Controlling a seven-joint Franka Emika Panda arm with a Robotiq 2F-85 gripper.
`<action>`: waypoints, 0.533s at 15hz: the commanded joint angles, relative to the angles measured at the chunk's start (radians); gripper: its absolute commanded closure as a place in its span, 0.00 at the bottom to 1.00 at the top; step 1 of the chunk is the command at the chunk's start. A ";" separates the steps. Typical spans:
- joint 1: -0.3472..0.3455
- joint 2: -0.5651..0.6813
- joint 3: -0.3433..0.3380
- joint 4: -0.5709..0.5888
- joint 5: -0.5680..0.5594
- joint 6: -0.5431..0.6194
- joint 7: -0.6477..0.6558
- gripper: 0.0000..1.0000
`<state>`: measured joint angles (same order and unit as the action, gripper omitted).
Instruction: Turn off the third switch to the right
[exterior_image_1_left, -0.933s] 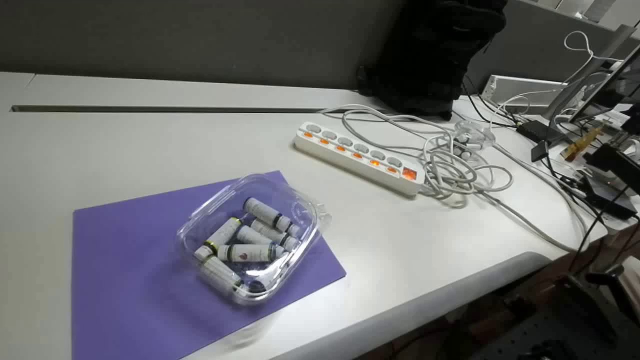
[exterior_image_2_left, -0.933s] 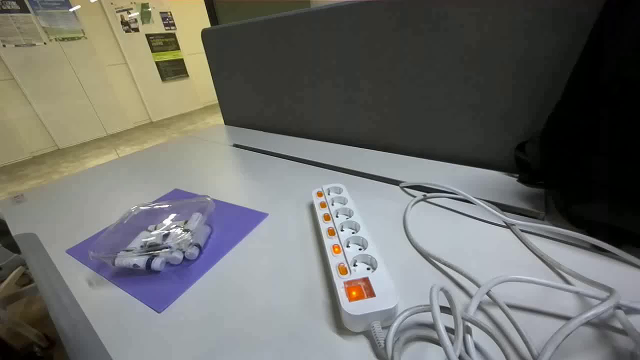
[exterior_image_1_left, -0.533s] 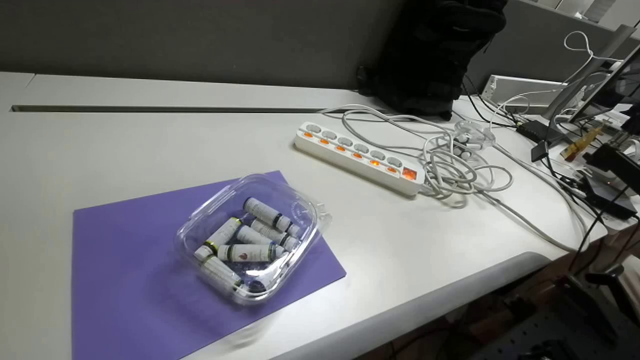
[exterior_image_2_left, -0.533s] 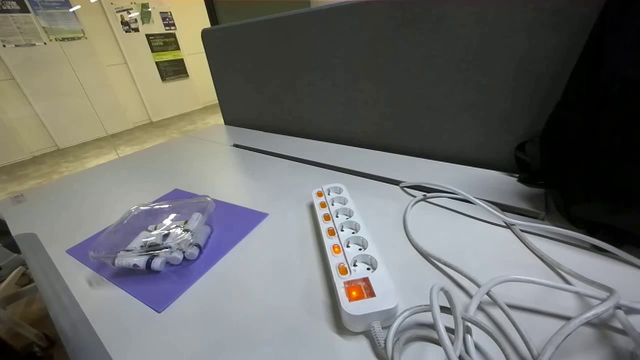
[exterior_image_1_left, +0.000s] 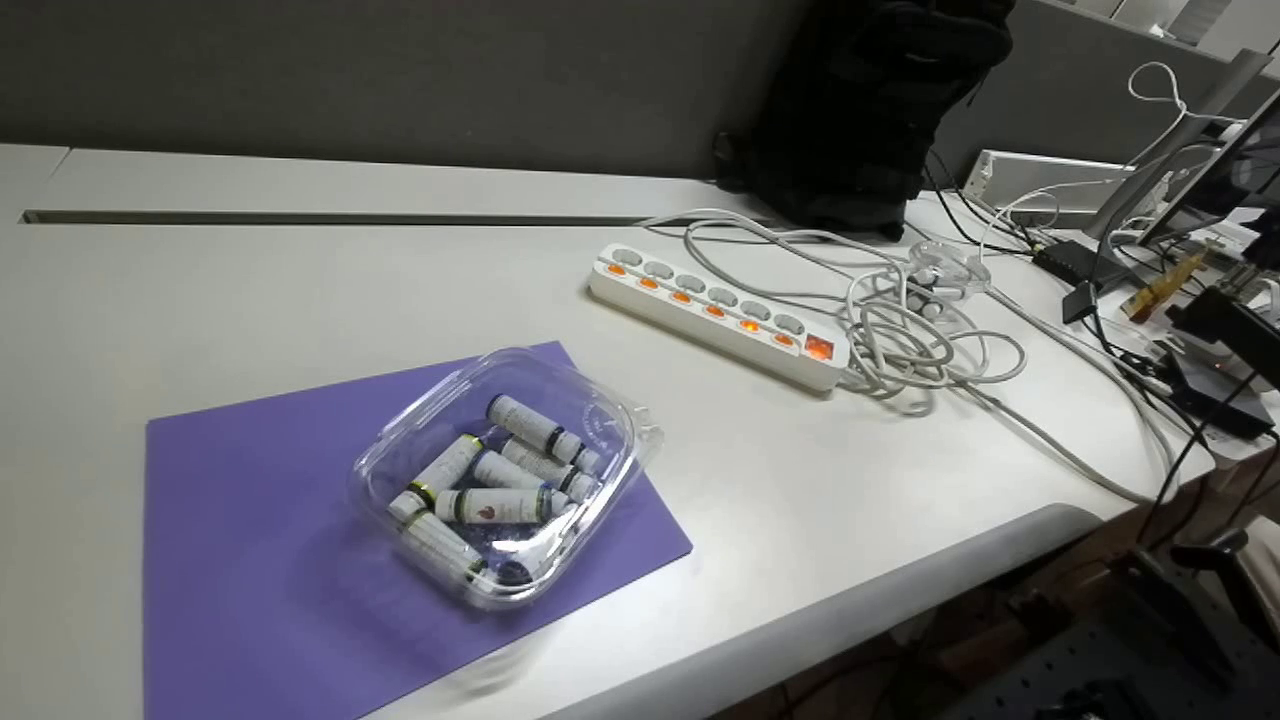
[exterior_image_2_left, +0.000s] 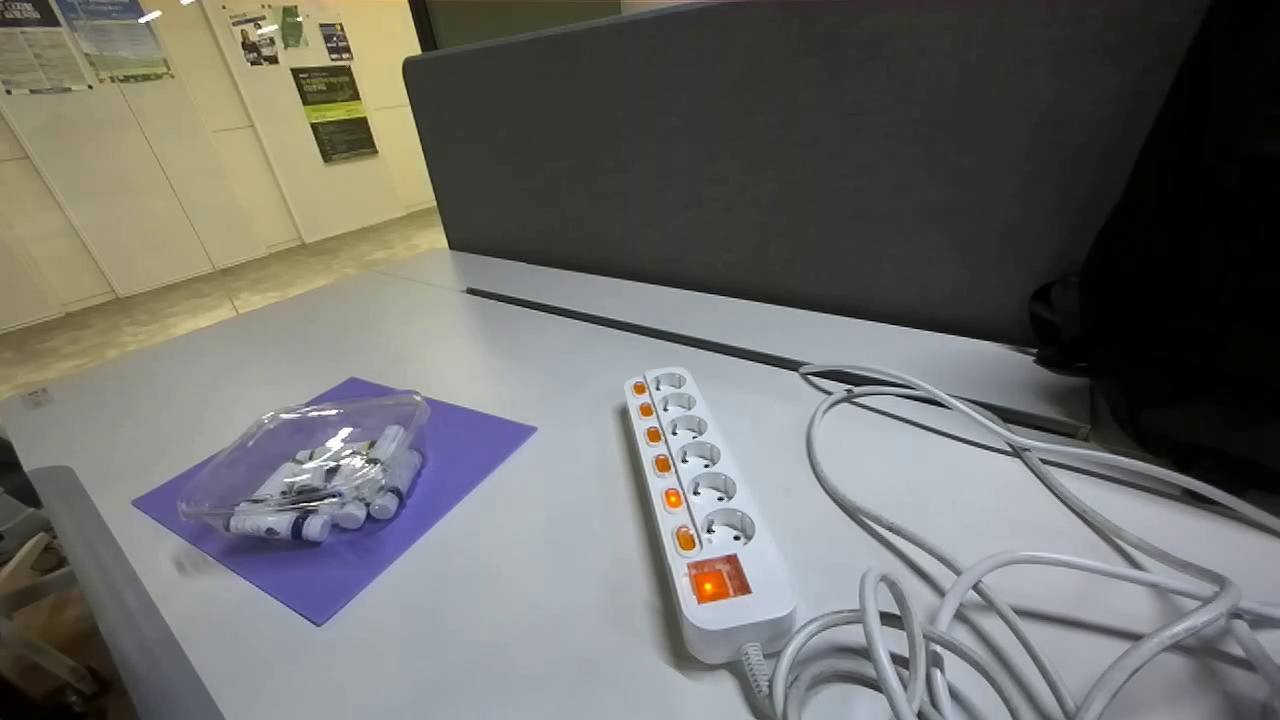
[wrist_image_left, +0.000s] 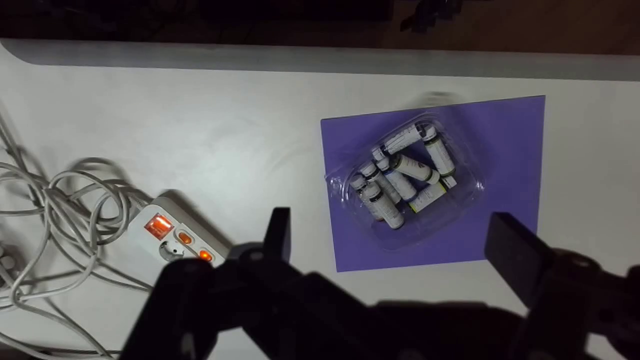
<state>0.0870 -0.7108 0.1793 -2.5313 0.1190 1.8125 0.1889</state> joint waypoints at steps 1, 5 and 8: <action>-0.008 0.001 0.011 -0.020 -0.018 0.052 0.029 0.00; -0.069 0.023 0.026 -0.117 -0.076 0.320 0.102 0.00; -0.142 0.081 0.027 -0.192 -0.134 0.547 0.160 0.00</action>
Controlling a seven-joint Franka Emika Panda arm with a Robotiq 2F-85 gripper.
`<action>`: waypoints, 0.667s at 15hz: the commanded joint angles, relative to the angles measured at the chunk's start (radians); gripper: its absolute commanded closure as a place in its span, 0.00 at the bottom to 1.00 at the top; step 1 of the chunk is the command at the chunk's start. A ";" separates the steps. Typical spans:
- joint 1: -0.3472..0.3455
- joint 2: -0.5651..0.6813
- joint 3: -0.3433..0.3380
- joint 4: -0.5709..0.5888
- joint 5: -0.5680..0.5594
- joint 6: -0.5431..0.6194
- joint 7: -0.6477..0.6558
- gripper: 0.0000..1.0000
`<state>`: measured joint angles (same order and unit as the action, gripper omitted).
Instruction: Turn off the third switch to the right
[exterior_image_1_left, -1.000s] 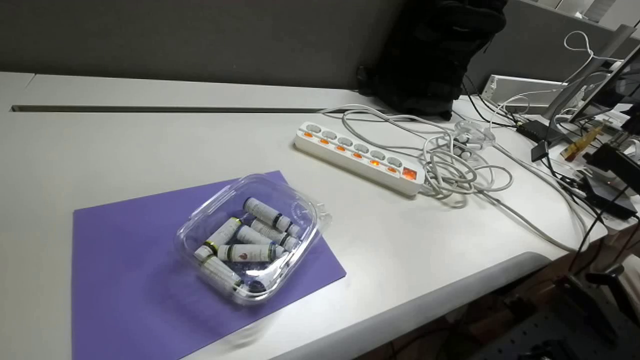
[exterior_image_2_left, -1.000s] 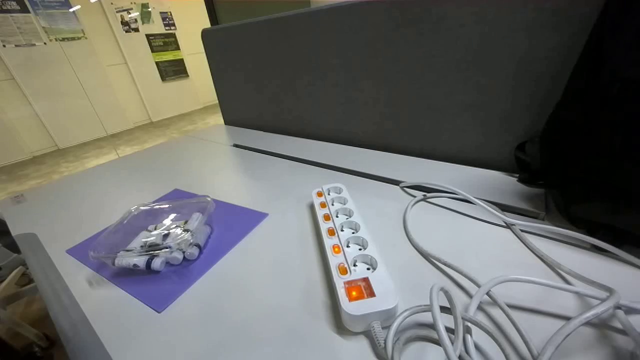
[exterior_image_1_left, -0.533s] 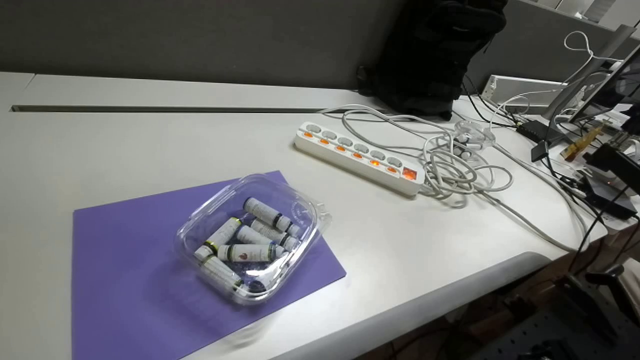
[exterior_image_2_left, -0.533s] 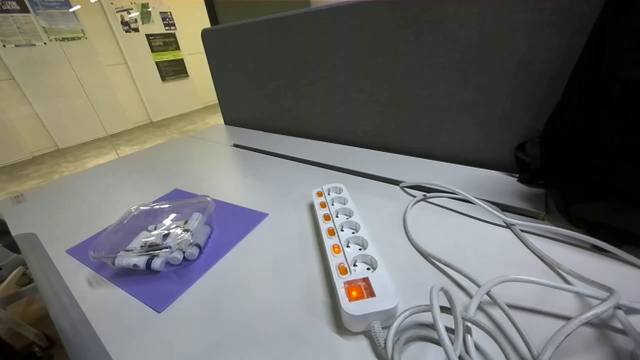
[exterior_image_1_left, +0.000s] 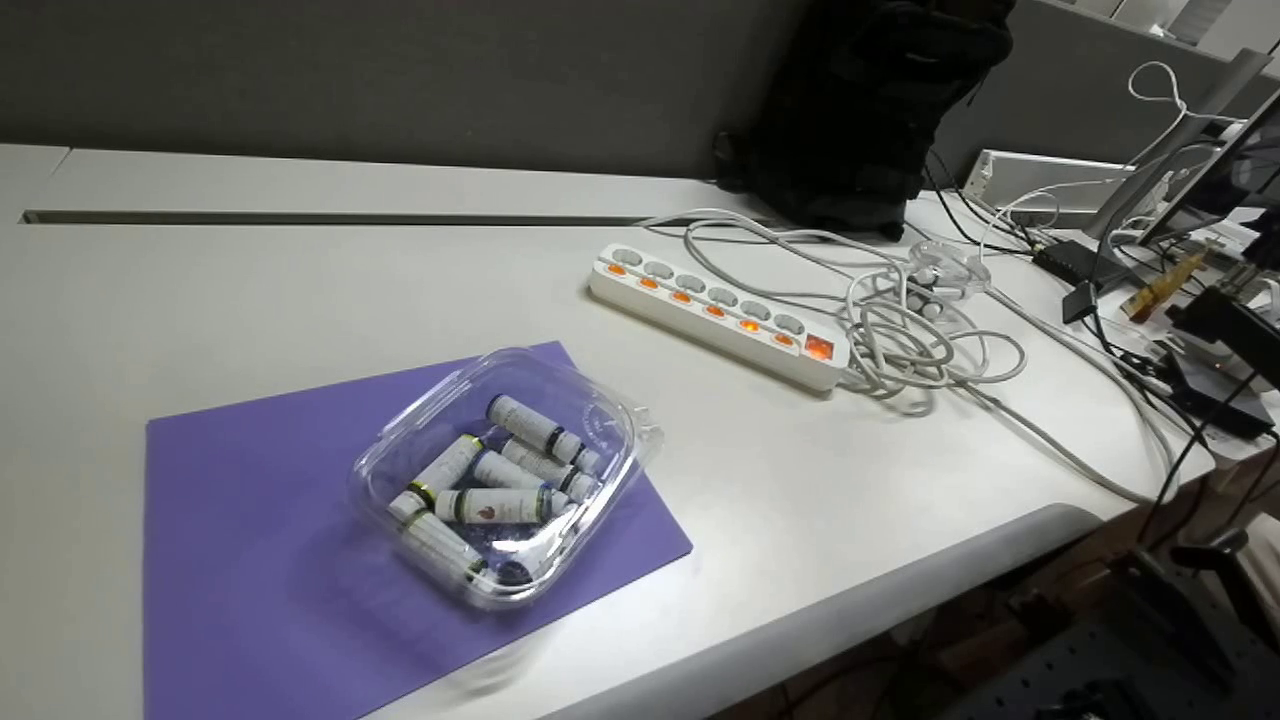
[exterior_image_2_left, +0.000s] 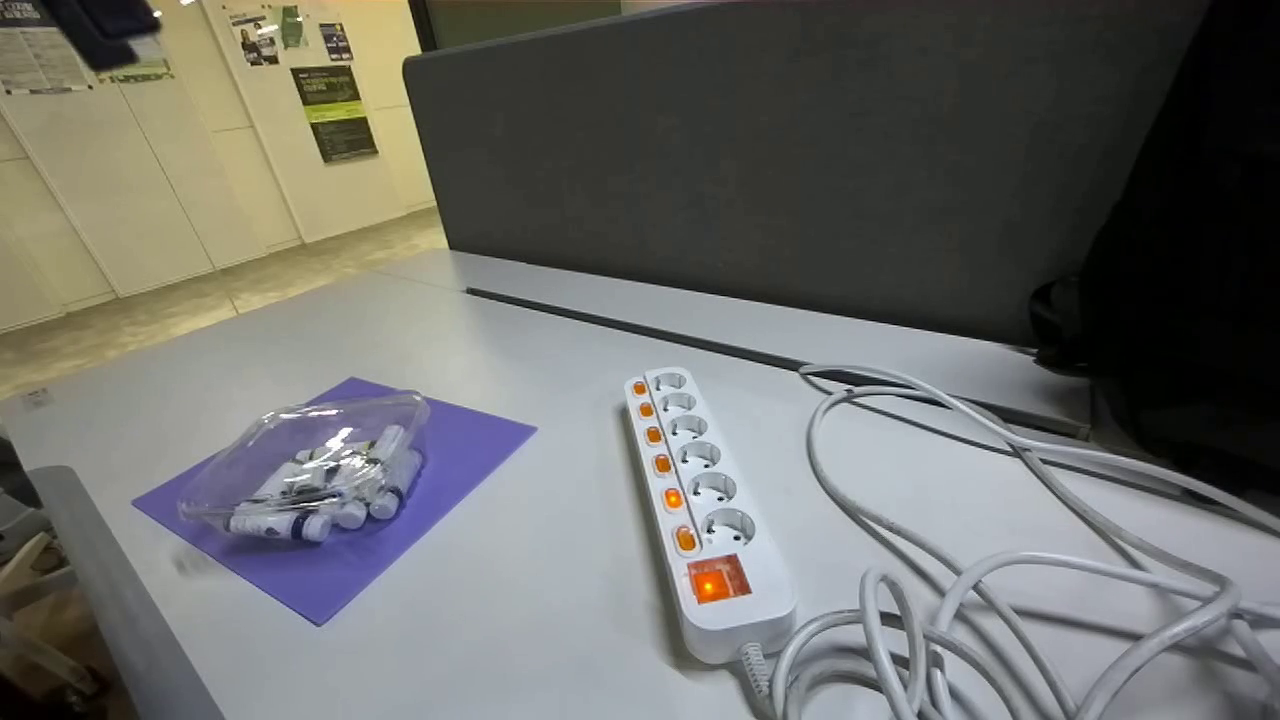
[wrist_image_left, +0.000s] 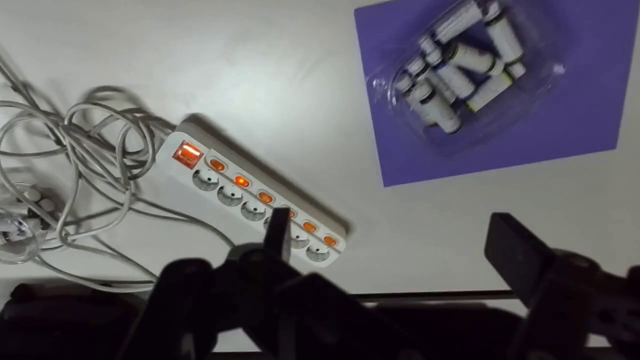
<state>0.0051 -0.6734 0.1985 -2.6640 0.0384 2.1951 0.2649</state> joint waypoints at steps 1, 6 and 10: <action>-0.088 0.070 0.009 -0.076 -0.072 0.230 0.105 0.00; -0.236 0.274 0.003 -0.058 -0.162 0.375 0.175 0.47; -0.293 0.437 -0.013 0.035 -0.250 0.328 0.211 0.76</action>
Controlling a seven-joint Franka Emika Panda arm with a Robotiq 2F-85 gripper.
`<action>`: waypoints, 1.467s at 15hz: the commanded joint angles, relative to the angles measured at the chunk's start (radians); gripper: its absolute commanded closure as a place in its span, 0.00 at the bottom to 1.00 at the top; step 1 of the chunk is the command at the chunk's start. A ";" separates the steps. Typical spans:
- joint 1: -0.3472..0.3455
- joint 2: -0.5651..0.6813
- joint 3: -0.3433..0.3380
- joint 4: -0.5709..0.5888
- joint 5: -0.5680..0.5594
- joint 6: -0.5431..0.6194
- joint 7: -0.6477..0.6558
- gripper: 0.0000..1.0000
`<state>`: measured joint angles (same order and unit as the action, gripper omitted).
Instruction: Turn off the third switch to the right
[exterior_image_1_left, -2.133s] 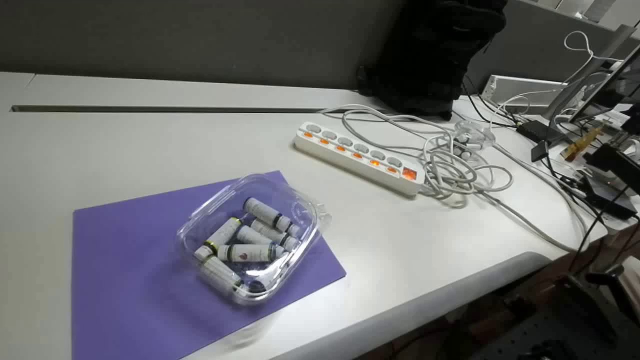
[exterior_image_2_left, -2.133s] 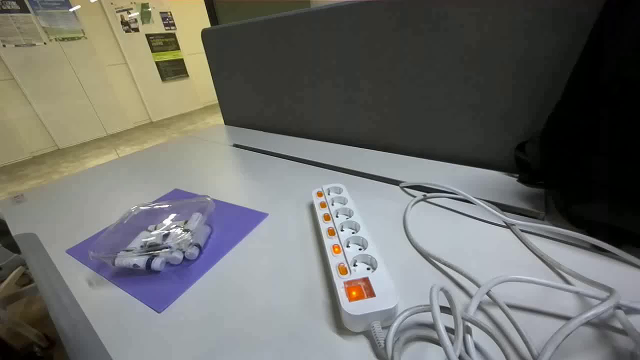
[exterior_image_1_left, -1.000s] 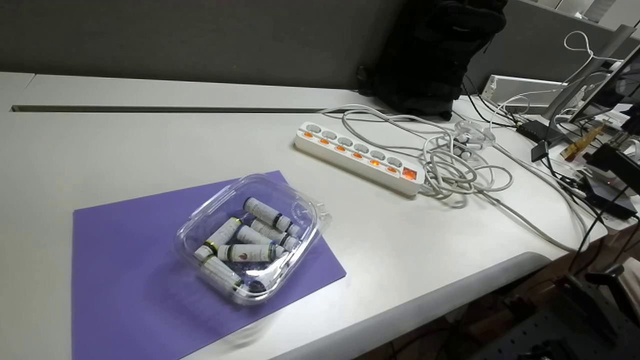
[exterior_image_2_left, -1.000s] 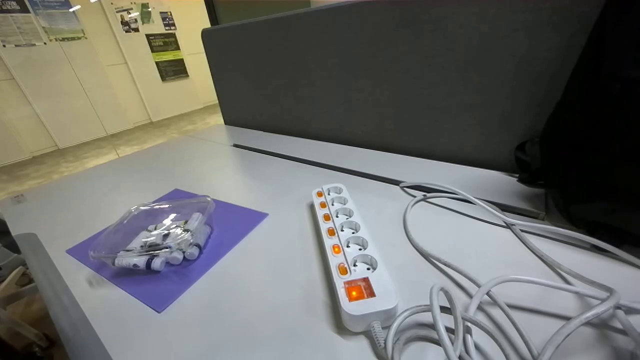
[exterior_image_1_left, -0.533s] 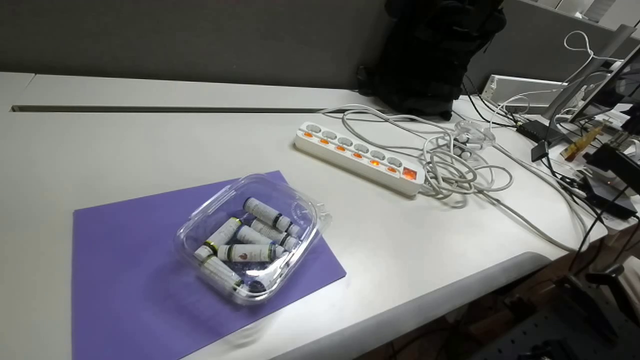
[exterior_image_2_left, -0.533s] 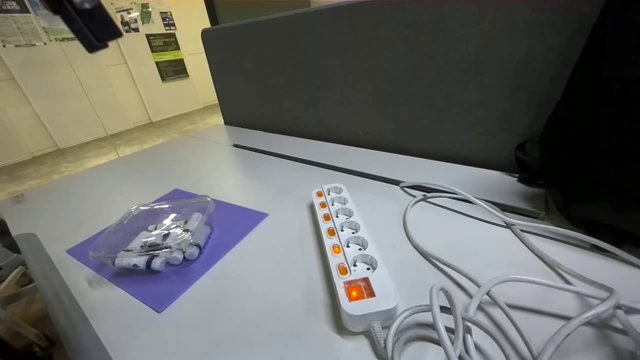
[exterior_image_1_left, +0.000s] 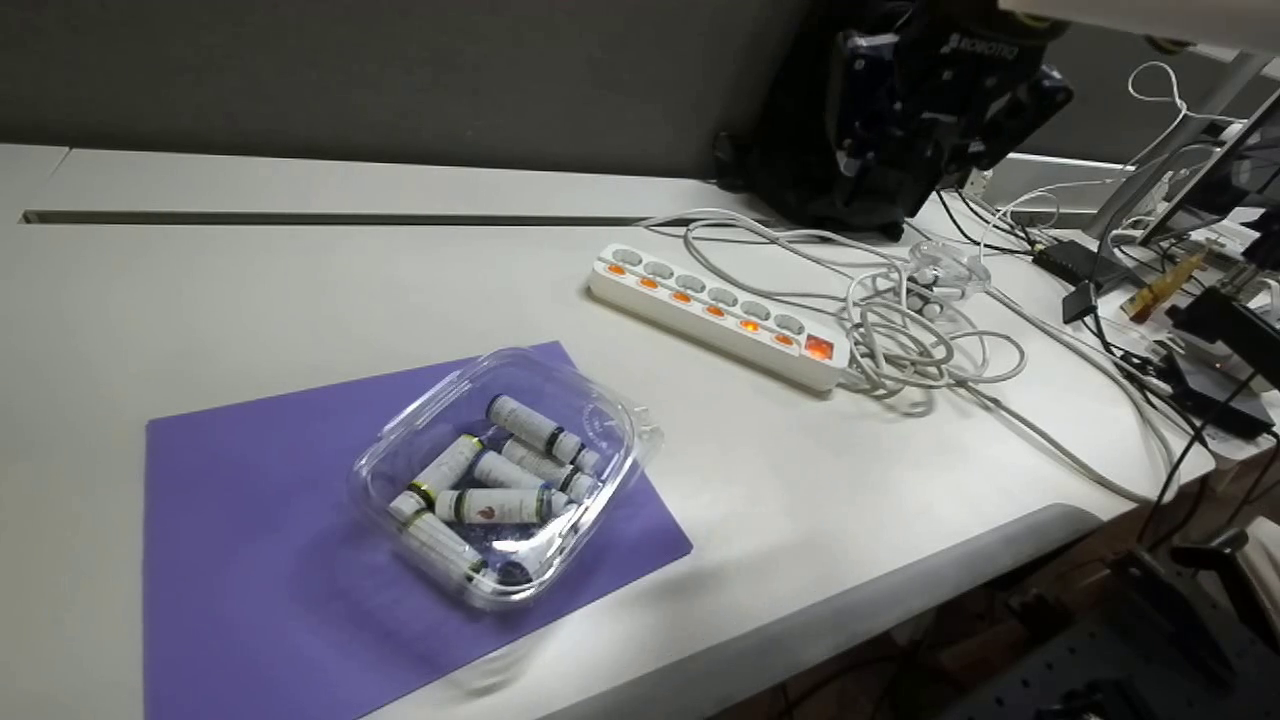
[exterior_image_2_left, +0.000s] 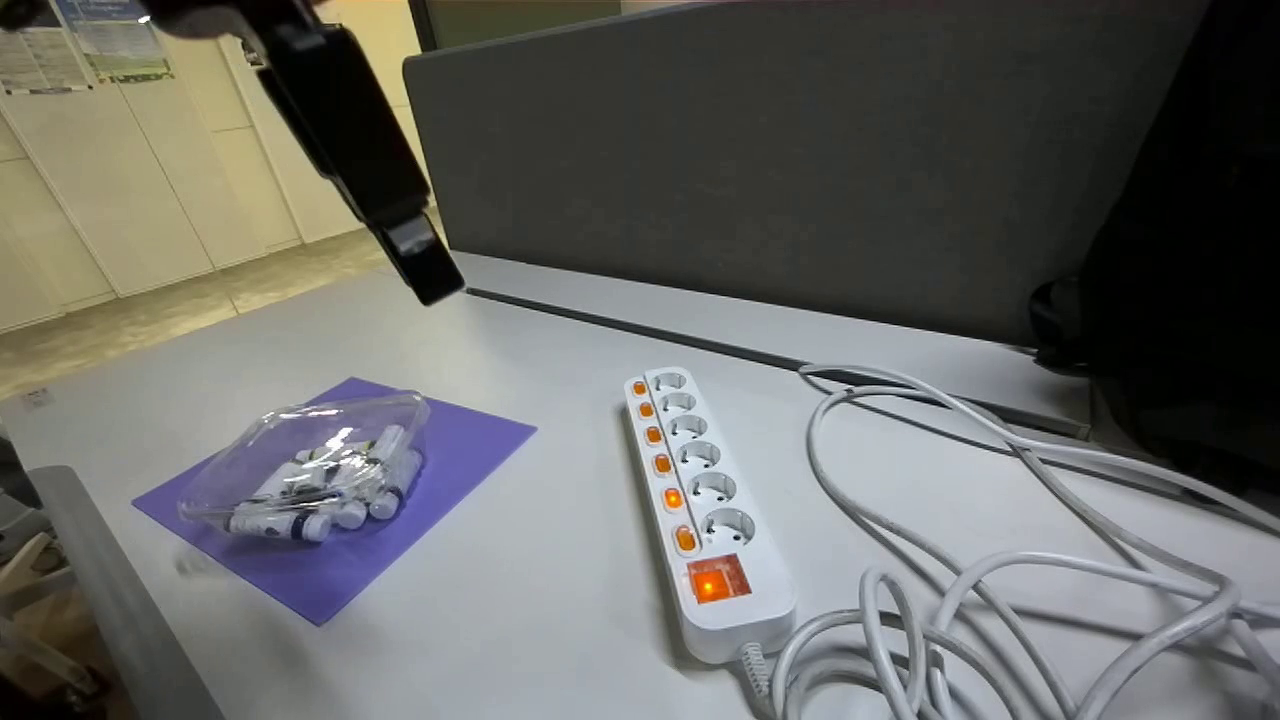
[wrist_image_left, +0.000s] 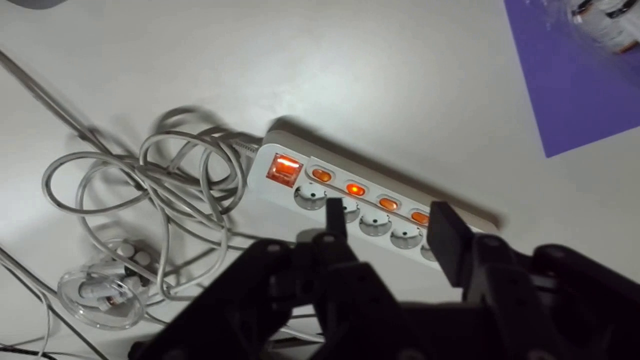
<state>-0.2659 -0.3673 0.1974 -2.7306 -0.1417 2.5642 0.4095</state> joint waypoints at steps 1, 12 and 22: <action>-0.019 0.168 -0.022 0.130 -0.086 -0.057 0.072 0.81; 0.073 0.272 -0.146 0.187 -0.014 -0.038 -0.018 1.00; 0.104 0.467 -0.295 0.350 0.153 -0.017 -0.139 1.00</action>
<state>-0.1802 0.0245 -0.0721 -2.4574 0.0384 2.5459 0.2361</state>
